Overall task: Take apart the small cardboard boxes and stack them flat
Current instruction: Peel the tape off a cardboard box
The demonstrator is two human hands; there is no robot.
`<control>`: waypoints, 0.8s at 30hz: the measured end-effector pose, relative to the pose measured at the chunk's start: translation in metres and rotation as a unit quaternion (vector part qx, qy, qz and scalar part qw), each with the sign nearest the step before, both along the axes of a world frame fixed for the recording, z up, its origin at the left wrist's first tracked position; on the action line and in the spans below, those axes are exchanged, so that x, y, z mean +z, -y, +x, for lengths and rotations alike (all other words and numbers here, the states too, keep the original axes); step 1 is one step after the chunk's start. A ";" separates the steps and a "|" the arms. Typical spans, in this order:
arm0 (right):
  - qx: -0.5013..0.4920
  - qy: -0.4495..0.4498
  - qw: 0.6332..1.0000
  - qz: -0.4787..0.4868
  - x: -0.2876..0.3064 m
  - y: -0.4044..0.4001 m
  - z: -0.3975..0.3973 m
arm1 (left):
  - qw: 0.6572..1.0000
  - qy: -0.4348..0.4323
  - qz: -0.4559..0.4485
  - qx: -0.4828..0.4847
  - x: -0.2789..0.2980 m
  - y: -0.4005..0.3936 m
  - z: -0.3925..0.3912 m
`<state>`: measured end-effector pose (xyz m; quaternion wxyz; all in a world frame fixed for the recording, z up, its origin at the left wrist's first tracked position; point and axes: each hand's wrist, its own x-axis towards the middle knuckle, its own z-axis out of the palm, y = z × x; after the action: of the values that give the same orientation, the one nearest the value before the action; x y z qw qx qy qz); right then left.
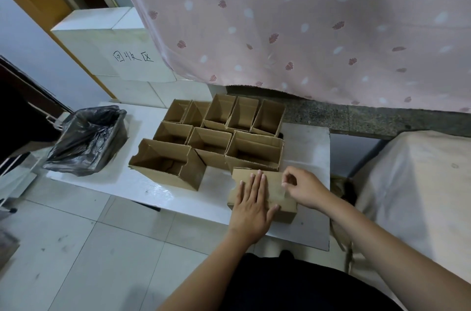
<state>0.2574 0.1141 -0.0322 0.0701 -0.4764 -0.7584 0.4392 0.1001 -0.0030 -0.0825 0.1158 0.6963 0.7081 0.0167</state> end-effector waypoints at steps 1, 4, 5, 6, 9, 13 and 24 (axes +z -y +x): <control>-0.006 0.002 1.000 -0.012 -0.002 0.000 0.003 | 1.000 0.003 0.000 0.004 0.000 0.000 0.001; -0.023 -0.013 0.999 -0.045 -0.005 0.000 0.013 | 1.000 -0.001 -0.006 0.009 0.001 -0.001 0.003; -0.024 -0.018 0.998 -0.051 -0.004 -0.001 0.016 | 1.000 -0.004 -0.008 0.011 0.001 -0.001 0.004; -0.020 -0.018 0.998 -0.050 -0.004 -0.001 0.018 | 1.000 -0.008 -0.008 0.013 0.001 0.000 0.005; -0.021 -0.028 0.998 -0.045 -0.003 0.000 0.019 | 1.000 -0.010 -0.011 0.016 0.001 0.002 0.006; -0.066 -0.076 0.995 -0.024 0.001 -0.003 0.023 | 1.000 -0.008 -0.015 0.019 0.002 0.002 0.006; -0.255 -0.177 0.951 0.008 -0.020 0.000 0.048 | 0.999 0.007 -0.009 0.034 -0.002 -0.005 0.006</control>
<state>0.3059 0.1139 -0.0523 0.3168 -0.5679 -0.5906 0.4778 0.1061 0.0021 -0.0849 0.1260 0.6706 0.7308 0.0192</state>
